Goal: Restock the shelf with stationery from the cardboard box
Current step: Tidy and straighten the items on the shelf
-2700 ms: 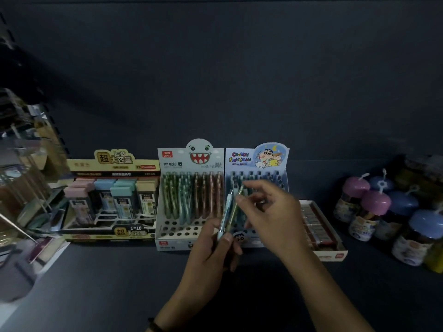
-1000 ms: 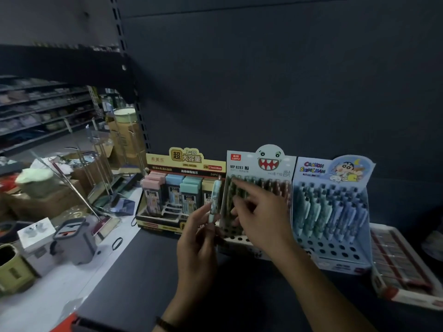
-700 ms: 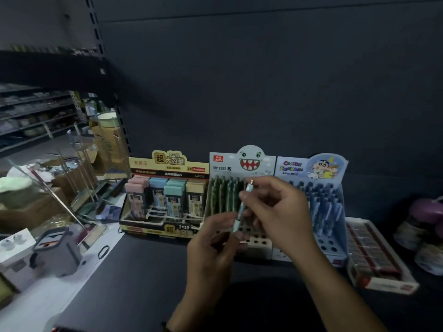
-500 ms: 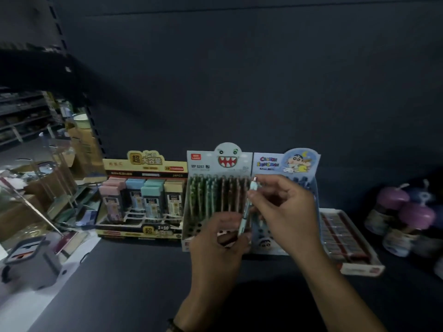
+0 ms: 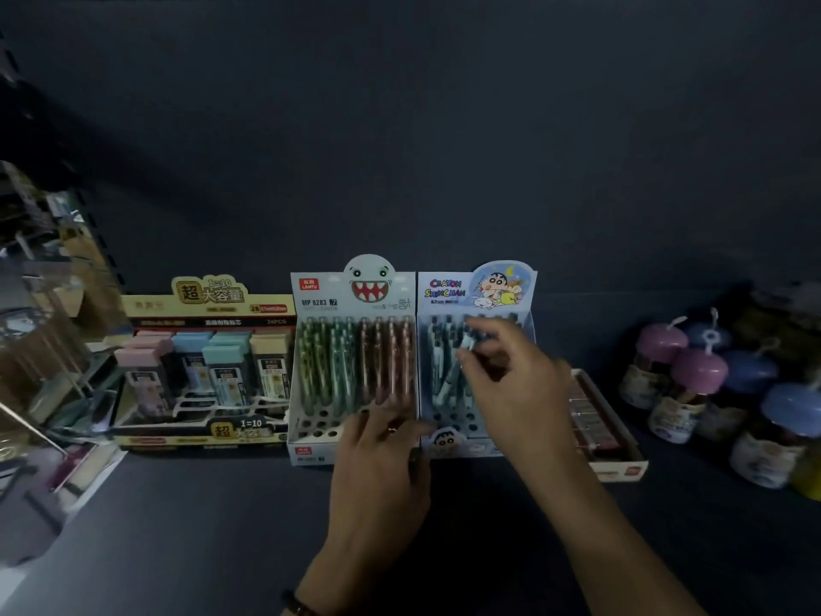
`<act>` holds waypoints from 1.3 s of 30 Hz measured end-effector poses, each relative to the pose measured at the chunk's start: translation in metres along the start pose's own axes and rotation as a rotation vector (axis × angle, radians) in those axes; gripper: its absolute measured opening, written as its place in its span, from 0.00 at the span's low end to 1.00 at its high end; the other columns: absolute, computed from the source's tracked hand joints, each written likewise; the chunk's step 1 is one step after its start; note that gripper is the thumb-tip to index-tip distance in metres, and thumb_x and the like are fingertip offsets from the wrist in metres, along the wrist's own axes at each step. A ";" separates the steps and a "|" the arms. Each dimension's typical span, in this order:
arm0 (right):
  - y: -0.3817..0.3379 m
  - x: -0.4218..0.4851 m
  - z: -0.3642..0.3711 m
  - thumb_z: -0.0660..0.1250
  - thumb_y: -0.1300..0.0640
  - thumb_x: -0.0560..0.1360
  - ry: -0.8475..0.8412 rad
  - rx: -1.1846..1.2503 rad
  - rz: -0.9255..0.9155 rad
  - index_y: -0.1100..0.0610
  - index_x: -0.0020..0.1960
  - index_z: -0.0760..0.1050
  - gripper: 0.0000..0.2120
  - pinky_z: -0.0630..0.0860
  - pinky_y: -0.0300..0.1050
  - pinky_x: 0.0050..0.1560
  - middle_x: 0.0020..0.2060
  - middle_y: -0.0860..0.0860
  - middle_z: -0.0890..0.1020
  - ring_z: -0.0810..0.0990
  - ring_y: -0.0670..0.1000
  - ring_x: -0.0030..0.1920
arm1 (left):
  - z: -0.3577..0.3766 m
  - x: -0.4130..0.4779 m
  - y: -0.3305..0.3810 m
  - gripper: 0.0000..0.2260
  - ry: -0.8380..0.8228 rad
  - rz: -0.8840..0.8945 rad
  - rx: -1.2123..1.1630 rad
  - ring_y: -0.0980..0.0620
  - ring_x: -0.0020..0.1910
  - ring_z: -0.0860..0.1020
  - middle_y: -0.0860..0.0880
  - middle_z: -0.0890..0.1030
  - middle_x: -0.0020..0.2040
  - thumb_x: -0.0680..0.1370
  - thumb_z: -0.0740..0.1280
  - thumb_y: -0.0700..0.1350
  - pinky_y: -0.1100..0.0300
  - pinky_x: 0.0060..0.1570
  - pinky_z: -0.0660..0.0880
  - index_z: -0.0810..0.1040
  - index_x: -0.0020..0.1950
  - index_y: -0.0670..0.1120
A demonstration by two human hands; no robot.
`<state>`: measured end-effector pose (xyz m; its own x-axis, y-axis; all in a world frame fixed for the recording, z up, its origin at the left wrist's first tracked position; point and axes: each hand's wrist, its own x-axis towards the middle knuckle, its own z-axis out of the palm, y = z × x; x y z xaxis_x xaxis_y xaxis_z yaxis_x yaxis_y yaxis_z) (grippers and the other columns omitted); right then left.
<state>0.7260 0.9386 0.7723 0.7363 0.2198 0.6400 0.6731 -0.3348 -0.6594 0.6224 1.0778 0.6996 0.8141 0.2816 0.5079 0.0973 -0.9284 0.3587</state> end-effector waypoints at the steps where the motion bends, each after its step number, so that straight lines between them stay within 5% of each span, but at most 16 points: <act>1: 0.000 0.000 0.002 0.77 0.54 0.78 -0.009 -0.017 -0.005 0.46 0.64 0.82 0.15 0.78 0.27 0.49 0.43 0.37 0.82 0.83 0.36 0.42 | 0.001 -0.001 -0.001 0.12 -0.002 0.007 0.006 0.48 0.62 0.73 0.56 0.76 0.63 0.78 0.72 0.47 0.55 0.60 0.71 0.81 0.60 0.60; 3: -0.001 0.001 0.003 0.77 0.55 0.78 -0.032 -0.034 -0.003 0.48 0.62 0.83 0.14 0.75 0.22 0.47 0.43 0.38 0.83 0.81 0.33 0.42 | 0.002 -0.001 -0.003 0.12 -0.007 0.012 0.009 0.47 0.61 0.73 0.55 0.76 0.61 0.78 0.71 0.47 0.53 0.60 0.71 0.82 0.60 0.58; 9: -0.010 0.006 -0.001 0.77 0.57 0.78 -0.052 -0.058 -0.029 0.49 0.64 0.84 0.16 0.82 0.40 0.55 0.45 0.43 0.87 0.85 0.41 0.46 | 0.007 -0.003 -0.003 0.13 0.027 0.016 0.024 0.45 0.56 0.72 0.52 0.77 0.58 0.75 0.73 0.44 0.50 0.54 0.74 0.83 0.58 0.55; 21: -0.002 0.001 0.021 0.73 0.53 0.81 -0.269 -0.212 -0.022 0.45 0.60 0.75 0.11 0.83 0.52 0.47 0.45 0.48 0.85 0.83 0.50 0.44 | 0.006 -0.003 -0.009 0.11 0.023 0.029 -0.015 0.46 0.56 0.74 0.53 0.77 0.58 0.76 0.71 0.46 0.51 0.55 0.72 0.83 0.58 0.55; 25: -0.008 -0.008 0.009 0.69 0.42 0.82 -0.312 -0.212 0.059 0.37 0.74 0.67 0.23 0.83 0.50 0.52 0.49 0.46 0.86 0.84 0.47 0.48 | 0.004 -0.003 -0.007 0.13 -0.017 -0.005 -0.075 0.48 0.63 0.72 0.56 0.76 0.63 0.77 0.70 0.48 0.54 0.60 0.70 0.79 0.62 0.58; 28: -0.013 -0.030 -0.009 0.64 0.37 0.82 -0.204 -0.212 0.069 0.38 0.74 0.68 0.21 0.82 0.47 0.50 0.48 0.43 0.85 0.83 0.43 0.48 | -0.006 -0.002 0.001 0.16 -0.012 -0.082 -0.265 0.52 0.62 0.71 0.60 0.73 0.60 0.78 0.73 0.45 0.56 0.59 0.70 0.73 0.58 0.63; 32: -0.011 -0.080 -0.046 0.67 0.42 0.81 -0.012 -0.266 0.128 0.43 0.62 0.78 0.12 0.82 0.50 0.44 0.41 0.43 0.85 0.83 0.44 0.42 | -0.021 -0.010 0.025 0.11 -0.030 0.172 -0.331 0.53 0.54 0.76 0.56 0.75 0.52 0.79 0.73 0.43 0.54 0.51 0.75 0.76 0.56 0.55; 39: -0.013 -0.223 -0.157 0.64 0.40 0.80 0.147 -0.510 0.545 0.45 0.47 0.81 0.12 0.78 0.45 0.43 0.38 0.40 0.83 0.82 0.41 0.41 | -0.024 -0.077 0.131 0.06 -0.516 0.660 -0.408 0.56 0.47 0.78 0.59 0.77 0.50 0.80 0.60 0.58 0.51 0.43 0.79 0.73 0.56 0.61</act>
<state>0.5416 0.7498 0.7001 0.9144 -0.2104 0.3459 0.0753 -0.7511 -0.6559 0.5588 0.9405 0.7260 0.7960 -0.5065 0.3314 -0.6052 -0.6772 0.4185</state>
